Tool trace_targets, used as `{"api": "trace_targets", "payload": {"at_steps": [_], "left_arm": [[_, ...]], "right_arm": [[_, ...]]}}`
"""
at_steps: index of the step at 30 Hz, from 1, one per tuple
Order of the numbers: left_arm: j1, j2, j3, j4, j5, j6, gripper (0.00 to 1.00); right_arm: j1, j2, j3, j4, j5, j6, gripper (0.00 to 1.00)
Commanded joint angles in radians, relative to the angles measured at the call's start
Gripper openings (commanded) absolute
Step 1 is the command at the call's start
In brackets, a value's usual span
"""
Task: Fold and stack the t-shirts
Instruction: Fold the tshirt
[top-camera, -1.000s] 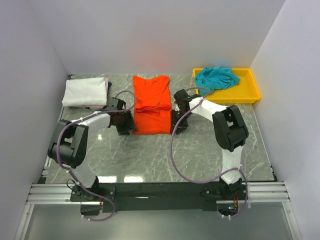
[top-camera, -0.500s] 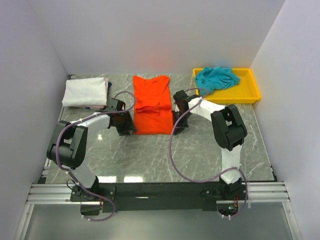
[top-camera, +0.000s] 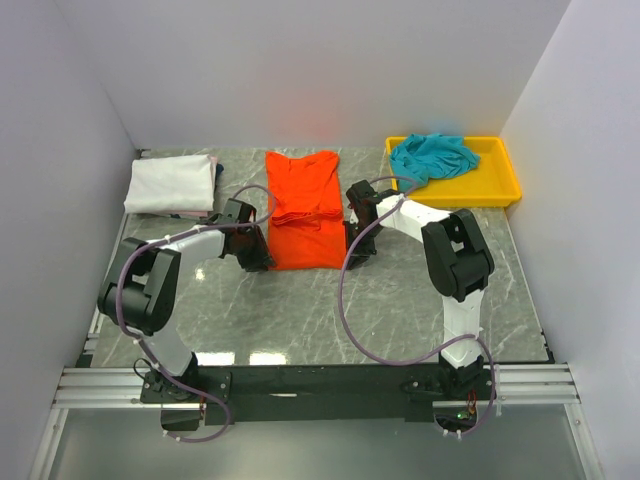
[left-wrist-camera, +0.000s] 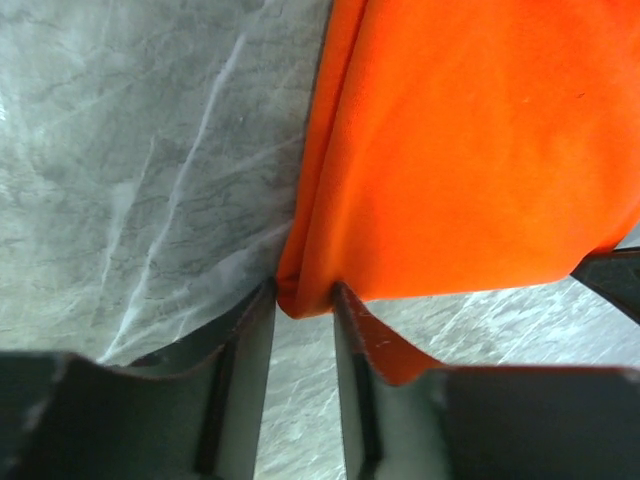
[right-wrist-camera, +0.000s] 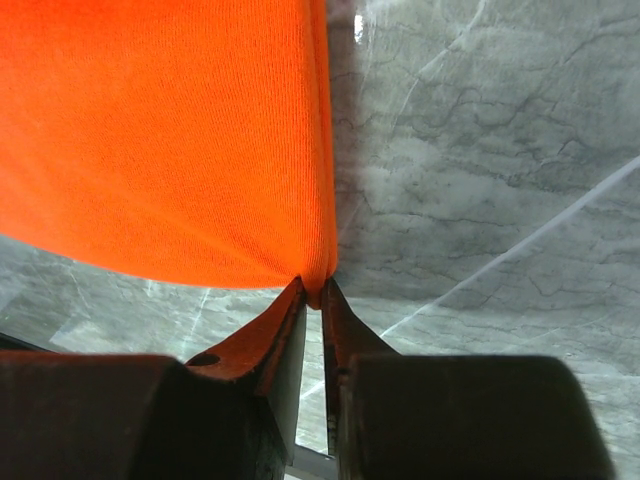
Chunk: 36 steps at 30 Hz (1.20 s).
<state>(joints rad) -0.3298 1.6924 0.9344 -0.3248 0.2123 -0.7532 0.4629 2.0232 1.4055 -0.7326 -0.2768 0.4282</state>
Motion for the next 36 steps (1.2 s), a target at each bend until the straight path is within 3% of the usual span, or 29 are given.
{"api": "trace_targets", "payload": {"at_steps": [1,5,9,15,22,36], "left_arm": [[-0.009,0.023,0.007,-0.008,-0.028,-0.023,0.35],[-0.009,0.030,0.004,-0.016,-0.042,-0.020,0.20],[-0.012,0.041,-0.002,0.001,-0.030,-0.015,0.00],[-0.015,-0.037,0.017,-0.063,-0.109,0.017,0.00],[-0.017,-0.190,0.034,-0.146,-0.100,0.014,0.00],[-0.044,-0.462,-0.083,-0.379,-0.025,-0.020,0.00]], "right_arm": [[0.005,0.006,0.001,-0.002,0.037,-0.016,0.17],[0.005,0.005,0.006,-0.007,0.037,-0.019,0.13],[0.003,-0.001,0.012,-0.016,0.042,-0.022,0.02],[-0.001,-0.047,0.030,-0.057,0.068,-0.034,0.00],[-0.003,-0.194,0.026,-0.116,0.062,-0.022,0.00],[0.057,-0.477,-0.221,-0.223,0.025,-0.002,0.00]]}}
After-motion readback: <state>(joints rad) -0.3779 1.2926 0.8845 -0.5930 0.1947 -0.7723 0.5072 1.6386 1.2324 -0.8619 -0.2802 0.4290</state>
